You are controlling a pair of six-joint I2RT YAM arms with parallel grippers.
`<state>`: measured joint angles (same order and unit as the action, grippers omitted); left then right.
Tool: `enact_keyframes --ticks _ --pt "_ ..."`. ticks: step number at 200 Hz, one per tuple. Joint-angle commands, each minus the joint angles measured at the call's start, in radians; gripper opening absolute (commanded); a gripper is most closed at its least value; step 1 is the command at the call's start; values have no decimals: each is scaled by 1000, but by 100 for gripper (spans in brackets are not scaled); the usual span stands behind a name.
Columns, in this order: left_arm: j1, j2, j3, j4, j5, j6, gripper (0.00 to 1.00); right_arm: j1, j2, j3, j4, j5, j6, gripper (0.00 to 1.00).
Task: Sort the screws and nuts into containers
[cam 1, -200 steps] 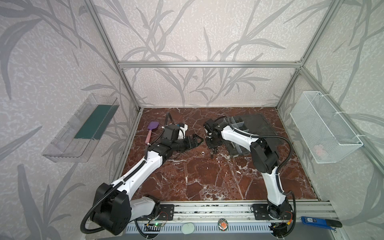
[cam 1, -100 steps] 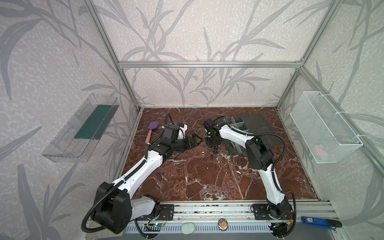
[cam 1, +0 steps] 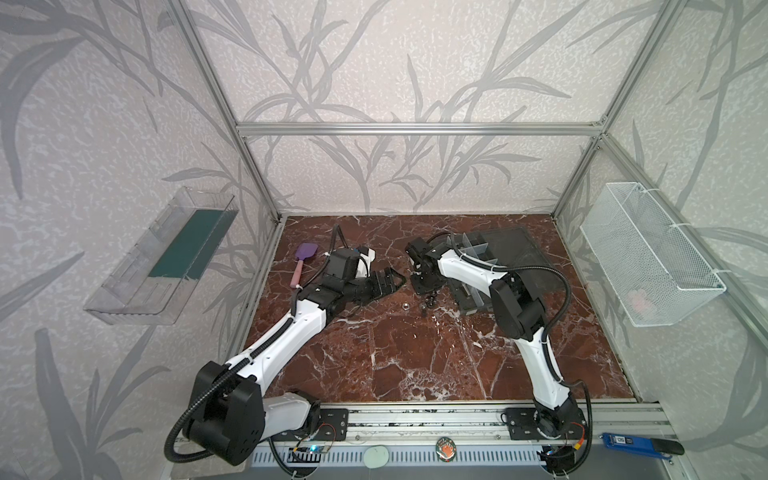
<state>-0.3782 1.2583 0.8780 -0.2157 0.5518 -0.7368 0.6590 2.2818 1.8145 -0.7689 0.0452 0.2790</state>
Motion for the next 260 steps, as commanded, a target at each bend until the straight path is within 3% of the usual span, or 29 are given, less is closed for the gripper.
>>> enact_keyframes --ticks 1,112,260 --pt "3 3 28 2 11 -4 99 0 28 -12 -17 13 6 33" --pt "4 0 31 0 10 -5 99 3 37 -10 -36 87 6 14" --pt "3 -2 39 -2 5 -6 99 -2 -52 86 -95 61 -11 14"
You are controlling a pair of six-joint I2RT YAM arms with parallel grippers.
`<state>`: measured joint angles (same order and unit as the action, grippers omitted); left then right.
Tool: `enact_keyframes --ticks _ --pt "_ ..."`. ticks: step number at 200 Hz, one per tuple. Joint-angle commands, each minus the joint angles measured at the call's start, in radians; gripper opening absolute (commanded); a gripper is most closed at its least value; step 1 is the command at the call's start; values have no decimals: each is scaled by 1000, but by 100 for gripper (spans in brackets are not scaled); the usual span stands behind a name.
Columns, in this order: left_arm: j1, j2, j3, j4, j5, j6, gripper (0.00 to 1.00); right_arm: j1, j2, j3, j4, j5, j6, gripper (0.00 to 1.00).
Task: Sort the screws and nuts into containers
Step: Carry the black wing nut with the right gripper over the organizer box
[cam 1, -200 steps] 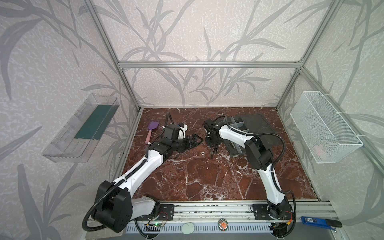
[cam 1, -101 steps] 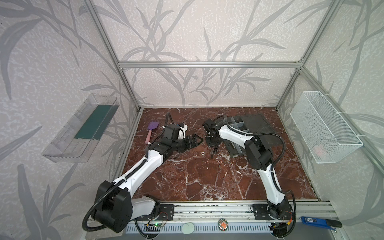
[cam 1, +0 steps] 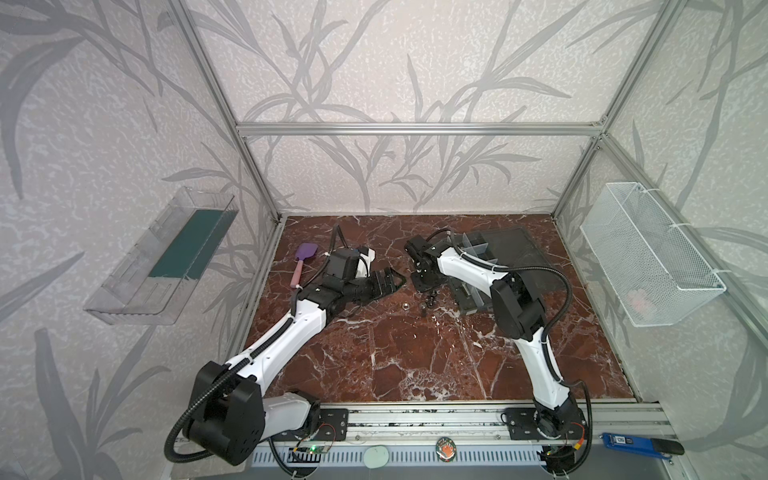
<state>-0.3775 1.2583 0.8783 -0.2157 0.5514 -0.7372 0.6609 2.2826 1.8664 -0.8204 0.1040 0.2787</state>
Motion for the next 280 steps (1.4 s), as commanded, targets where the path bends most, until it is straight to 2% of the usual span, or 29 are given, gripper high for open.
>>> enact_keyframes --ticks 1,91,196,280 --pt "2 -2 38 -3 5 -5 99 -4 -53 34 -43 2 -10 14" --pt "-1 13 78 -1 -1 4 99 -48 -107 83 -90 -7 -34 14" --pt "-97 204 263 29 -17 26 99 -211 -214 87 -109 -14 -74 14" --pt "-143 357 402 22 -10 35 99 -340 -142 133 -106 -31 -95 14"
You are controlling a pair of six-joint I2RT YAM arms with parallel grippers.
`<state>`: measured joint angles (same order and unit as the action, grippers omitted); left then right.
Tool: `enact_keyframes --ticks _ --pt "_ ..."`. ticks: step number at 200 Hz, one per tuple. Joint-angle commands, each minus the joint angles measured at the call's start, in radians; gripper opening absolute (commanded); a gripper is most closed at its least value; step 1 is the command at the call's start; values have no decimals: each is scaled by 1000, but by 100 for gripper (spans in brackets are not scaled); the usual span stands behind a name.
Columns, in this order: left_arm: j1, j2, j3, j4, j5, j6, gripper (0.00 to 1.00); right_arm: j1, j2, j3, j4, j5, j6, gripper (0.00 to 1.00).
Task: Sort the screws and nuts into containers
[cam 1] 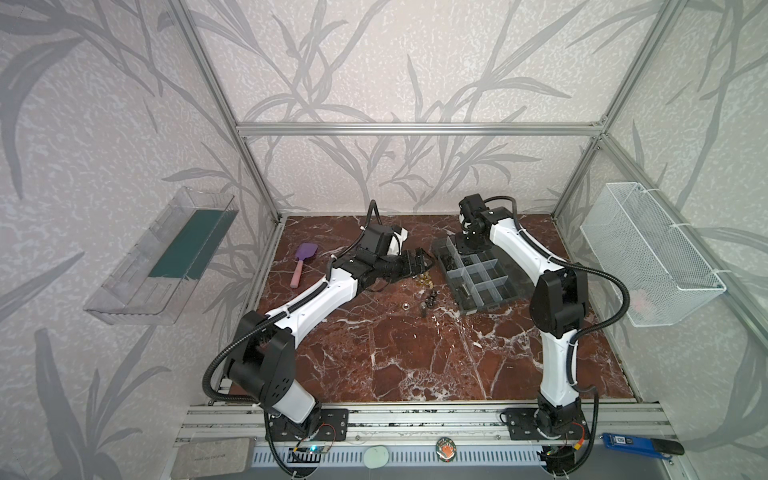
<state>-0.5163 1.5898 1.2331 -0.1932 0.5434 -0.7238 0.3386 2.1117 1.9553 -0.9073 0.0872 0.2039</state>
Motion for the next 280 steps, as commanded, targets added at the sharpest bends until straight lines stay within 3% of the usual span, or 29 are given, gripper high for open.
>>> enact_keyframes --ticks 1,67,140,280 --pt "-4 27 49 -1 -2 21 99 -18 30 46 -19 -15 -20 14" --pt "-4 61 91 -37 -13 47 99 -29 61 40 -8 -58 -24 15" --pt "-4 13 32 -33 -17 43 99 14 35 12 -9 -107 -21 21" --pt "5 -2 5 -45 -21 56 99 56 235 186 -154 -133 -63 25"
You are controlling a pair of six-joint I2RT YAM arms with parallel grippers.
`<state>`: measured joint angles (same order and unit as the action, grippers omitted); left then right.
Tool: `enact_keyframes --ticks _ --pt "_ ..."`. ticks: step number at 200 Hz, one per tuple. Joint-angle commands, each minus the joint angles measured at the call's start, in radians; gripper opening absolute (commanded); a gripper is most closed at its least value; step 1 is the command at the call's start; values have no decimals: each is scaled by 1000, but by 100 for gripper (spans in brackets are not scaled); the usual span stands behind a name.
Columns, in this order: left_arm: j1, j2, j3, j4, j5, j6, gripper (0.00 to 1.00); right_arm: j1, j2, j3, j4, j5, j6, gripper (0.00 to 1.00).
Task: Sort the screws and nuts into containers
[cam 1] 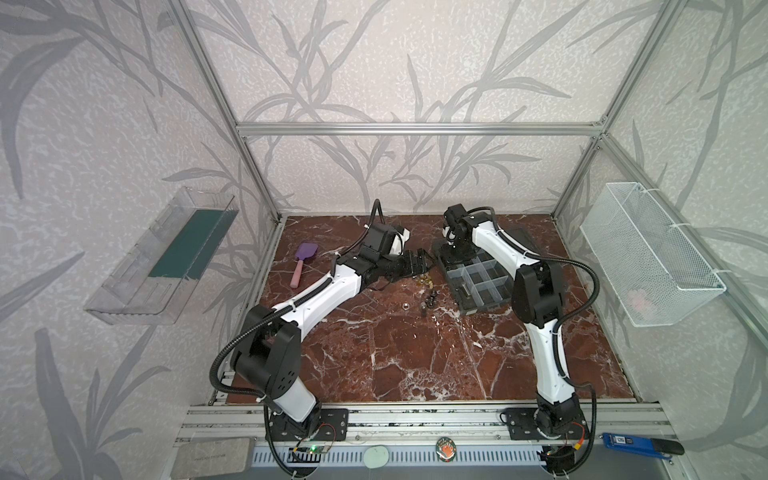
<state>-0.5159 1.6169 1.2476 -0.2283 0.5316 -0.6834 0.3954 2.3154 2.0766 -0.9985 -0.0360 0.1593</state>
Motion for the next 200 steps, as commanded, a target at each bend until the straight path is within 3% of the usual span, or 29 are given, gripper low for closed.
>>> enact_keyframes --ticks 1,103,148,200 --pt "5 -29 -10 -9 -9 16 99 -1 33 67 -65 -10 -19 25" --pt "7 -15 -4 -6 -7 10 99 5 137 128 -124 -12 -30 34" --pt "6 -14 -6 -9 -7 11 99 7 191 171 -147 -6 -33 34" --pt "7 -9 -4 -10 -7 15 99 7 204 174 -144 13 -35 26"
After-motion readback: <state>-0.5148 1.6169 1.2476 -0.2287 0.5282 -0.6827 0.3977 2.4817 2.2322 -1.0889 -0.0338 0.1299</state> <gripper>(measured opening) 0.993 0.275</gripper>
